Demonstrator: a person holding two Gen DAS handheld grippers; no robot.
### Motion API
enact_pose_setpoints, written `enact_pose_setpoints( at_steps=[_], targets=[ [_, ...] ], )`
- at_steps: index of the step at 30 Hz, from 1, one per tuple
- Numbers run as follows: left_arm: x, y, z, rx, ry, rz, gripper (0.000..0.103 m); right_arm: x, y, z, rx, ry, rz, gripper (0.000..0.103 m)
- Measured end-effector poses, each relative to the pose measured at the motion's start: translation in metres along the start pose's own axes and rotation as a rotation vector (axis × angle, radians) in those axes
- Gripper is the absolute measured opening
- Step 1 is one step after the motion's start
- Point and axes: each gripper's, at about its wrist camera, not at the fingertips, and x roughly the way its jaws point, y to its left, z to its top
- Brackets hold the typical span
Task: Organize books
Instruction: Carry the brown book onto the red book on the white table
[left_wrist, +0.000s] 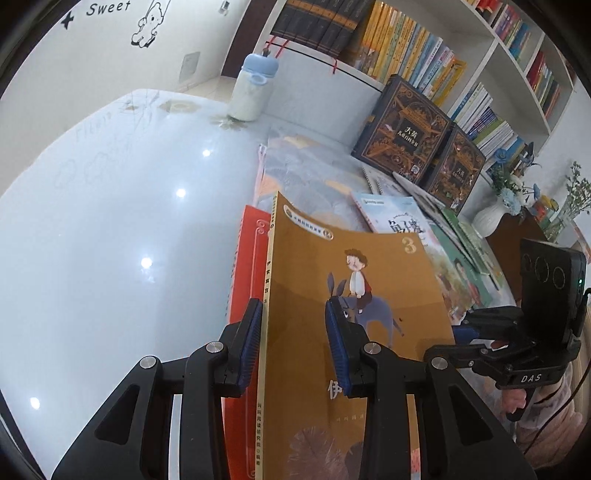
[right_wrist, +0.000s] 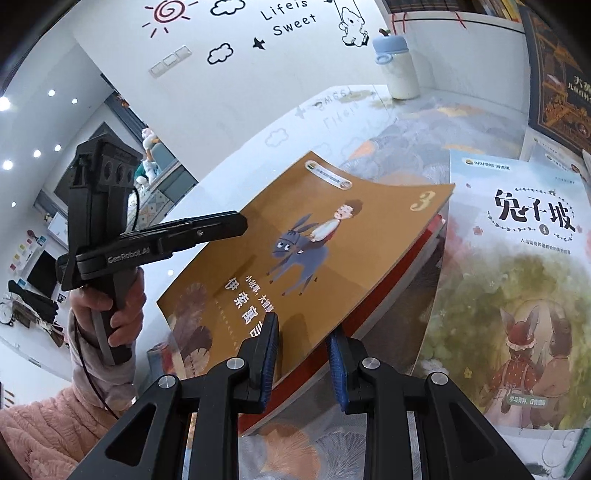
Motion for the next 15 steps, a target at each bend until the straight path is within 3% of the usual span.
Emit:
enact_pose_setpoints(
  at_steps=[11,15],
  targets=[
    [0.0038,0.0081,-0.0024,-0.015,-0.002,0.049,0.032,0.0114,-0.0037,0.0042,0.007,0.015,0.006,0.028],
    [0.0016,0.0080,-0.0021,-0.017,-0.019,0.099,0.034,0.0102,-0.0045,0.0037,0.013,0.012,0.015,0.031]
  ],
)
